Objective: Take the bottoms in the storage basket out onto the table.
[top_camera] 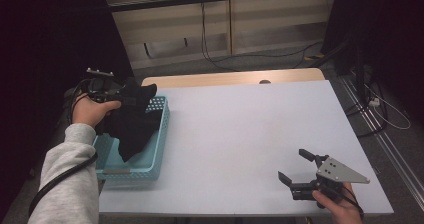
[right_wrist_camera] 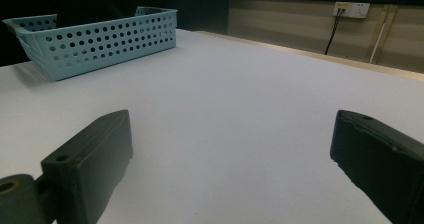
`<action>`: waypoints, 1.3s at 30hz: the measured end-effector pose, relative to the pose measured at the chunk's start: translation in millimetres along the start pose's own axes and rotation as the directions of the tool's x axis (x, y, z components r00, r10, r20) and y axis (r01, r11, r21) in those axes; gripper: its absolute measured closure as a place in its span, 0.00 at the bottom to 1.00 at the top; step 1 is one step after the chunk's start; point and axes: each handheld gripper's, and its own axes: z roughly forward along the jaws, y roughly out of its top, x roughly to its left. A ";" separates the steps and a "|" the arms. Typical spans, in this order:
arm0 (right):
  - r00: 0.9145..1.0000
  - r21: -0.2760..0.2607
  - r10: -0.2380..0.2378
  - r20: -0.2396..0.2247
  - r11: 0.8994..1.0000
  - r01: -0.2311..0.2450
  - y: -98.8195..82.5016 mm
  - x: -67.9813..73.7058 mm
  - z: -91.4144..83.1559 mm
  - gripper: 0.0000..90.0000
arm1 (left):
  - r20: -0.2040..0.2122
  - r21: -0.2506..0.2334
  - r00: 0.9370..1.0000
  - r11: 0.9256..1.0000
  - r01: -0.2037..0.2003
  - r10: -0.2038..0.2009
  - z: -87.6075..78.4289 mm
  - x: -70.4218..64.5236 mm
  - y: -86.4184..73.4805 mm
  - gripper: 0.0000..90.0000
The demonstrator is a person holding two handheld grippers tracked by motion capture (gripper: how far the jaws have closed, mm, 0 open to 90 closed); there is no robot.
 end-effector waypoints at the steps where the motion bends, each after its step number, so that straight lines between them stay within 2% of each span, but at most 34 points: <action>1: 1.000 -0.001 0.000 -0.001 1.000 0.000 0.0 0.1 0.0 0.03 | 0.001 -0.021 1.000 1.000 0.009 -0.009 -1.6 -1.9 2.0 0.82; 3: 1.000 0.000 0.000 0.001 1.000 0.000 0.0 0.2 0.2 0.03 | 0.015 -0.043 1.000 0.999 0.011 -0.010 -5.4 -5.1 6.0 0.82; 8: 1.000 0.002 0.000 -0.002 1.000 0.000 0.0 0.6 0.5 0.03 | 0.033 -0.094 0.999 0.995 -0.029 0.032 -8.4 -19.9 14.0 0.82; 13: 1.000 0.002 0.000 -0.002 1.000 0.000 0.0 0.6 1.0 0.03 | 0.075 -0.173 0.995 0.983 -0.056 0.070 -8.3 -41.8 21.7 0.82; 16: 1.000 0.004 0.002 -0.004 1.000 -0.002 -0.1 0.6 1.7 0.03 | 0.091 -0.203 0.989 0.975 -0.092 0.112 -9.1 -59.1 27.8 0.82; 19: 1.000 0.003 0.002 -0.008 1.000 -0.002 0.0 0.6 2.7 0.03 | 0.113 -0.237 0.982 0.964 -0.122 0.152 -11.0 -79.4 34.5 0.82; 21: 1.000 0.004 0.002 -0.008 1.000 -0.002 0.0 0.9 3.0 0.03 | 0.140 -0.256 0.974 0.957 -0.137 0.177 -12.9 -93.3 39.1 0.82; 26: 1.000 0.006 0.001 -0.009 1.000 -0.001 0.0 1.4 3.0 0.03 | 0.204 -0.278 0.948 0.943 -0.184 0.245 -7.0 -128.9 42.4 0.82; 28: 1.000 0.006 0.000 -0.010 1.000 0.000 -0.1 1.5 2.9 0.03 | 0.230 -0.279 0.941 0.943 -0.182 0.250 -2.0 -140.1 41.3 0.82; 31: 1.000 0.007 -0.004 -0.011 1.000 0.004 -0.1 1.5 2.8 0.03 | 0.266 -0.275 0.935 0.948 -0.161 0.236 7.8 -152.1 39.2 0.82; 32: 1.000 0.008 -0.004 -0.011 1.000 0.004 -0.2 1.6 2.8 0.03 | 0.275 -0.275 0.930 0.947 -0.166 0.243 11.0 -155.4 38.5 0.82; 34: 1.000 0.009 -0.005 -0.012 1.000 0.005 -0.1 1.8 2.8 0.03 | 0.282 -0.271 0.929 0.949 -0.165 0.242 16.5 -162.2 37.1 0.82; 39: 1.000 0.009 -0.004 -0.013 1.000 0.005 0.0 1.8 3.1 0.03 | 0.303 -0.272 0.916 0.945 -0.180 0.262 26.7 -181.8 37.1 0.82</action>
